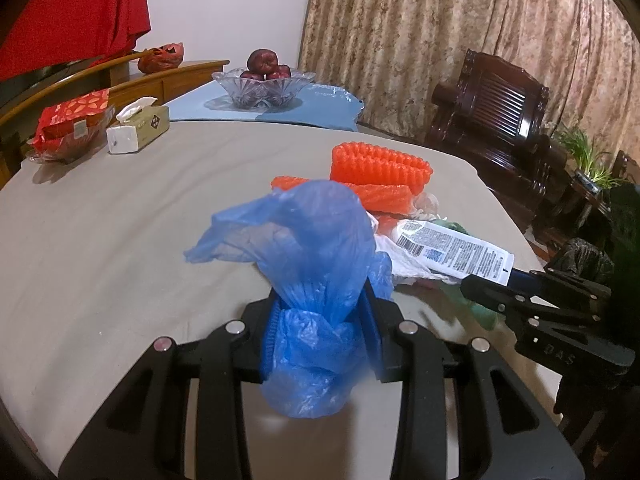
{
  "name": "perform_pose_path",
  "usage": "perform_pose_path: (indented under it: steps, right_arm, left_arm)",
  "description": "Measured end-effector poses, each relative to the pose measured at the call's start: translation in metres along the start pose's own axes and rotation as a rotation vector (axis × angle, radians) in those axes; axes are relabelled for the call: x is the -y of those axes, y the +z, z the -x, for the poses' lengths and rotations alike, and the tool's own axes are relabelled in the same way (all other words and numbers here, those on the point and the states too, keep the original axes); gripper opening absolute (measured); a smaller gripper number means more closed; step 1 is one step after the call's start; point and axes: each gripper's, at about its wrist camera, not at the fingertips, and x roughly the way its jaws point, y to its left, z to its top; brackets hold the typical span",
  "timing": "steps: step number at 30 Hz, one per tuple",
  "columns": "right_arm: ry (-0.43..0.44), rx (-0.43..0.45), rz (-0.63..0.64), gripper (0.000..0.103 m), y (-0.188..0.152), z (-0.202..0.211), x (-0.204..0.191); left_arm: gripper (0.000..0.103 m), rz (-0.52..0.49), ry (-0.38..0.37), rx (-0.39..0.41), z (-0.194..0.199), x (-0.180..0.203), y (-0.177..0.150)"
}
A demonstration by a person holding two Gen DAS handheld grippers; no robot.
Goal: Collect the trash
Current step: 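Grasp the white tube with the right tool while the left tool holds the blue bag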
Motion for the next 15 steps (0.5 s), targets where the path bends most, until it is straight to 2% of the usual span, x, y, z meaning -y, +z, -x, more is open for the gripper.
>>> perform_pose_path:
  steps: [7,8,9,12,15]
  right_arm:
    - [-0.004,-0.013,-0.045,0.035,0.004,-0.003,0.009]
    - [-0.001,-0.014,-0.051,0.03,0.005,-0.003,0.011]
    - [0.002,-0.02,-0.051,0.021,0.007,-0.004,0.011]
    - [0.027,-0.025,-0.043,0.009,0.008,-0.005,0.01]
    - [0.048,-0.029,-0.027,0.004,0.006,-0.002,0.005]
  left_arm:
    - [0.034,0.005,0.008,-0.001,-0.001,-0.004,-0.001]
    - [0.034,0.005,0.007,-0.002,-0.001,-0.004,-0.001]
    - [0.034,0.005,0.006,-0.002,-0.002,-0.004,-0.001]
    - [0.034,0.005,0.003,-0.004,-0.002,-0.004,-0.002]
    - [0.034,0.007,0.004,-0.005,-0.002,-0.003,-0.003]
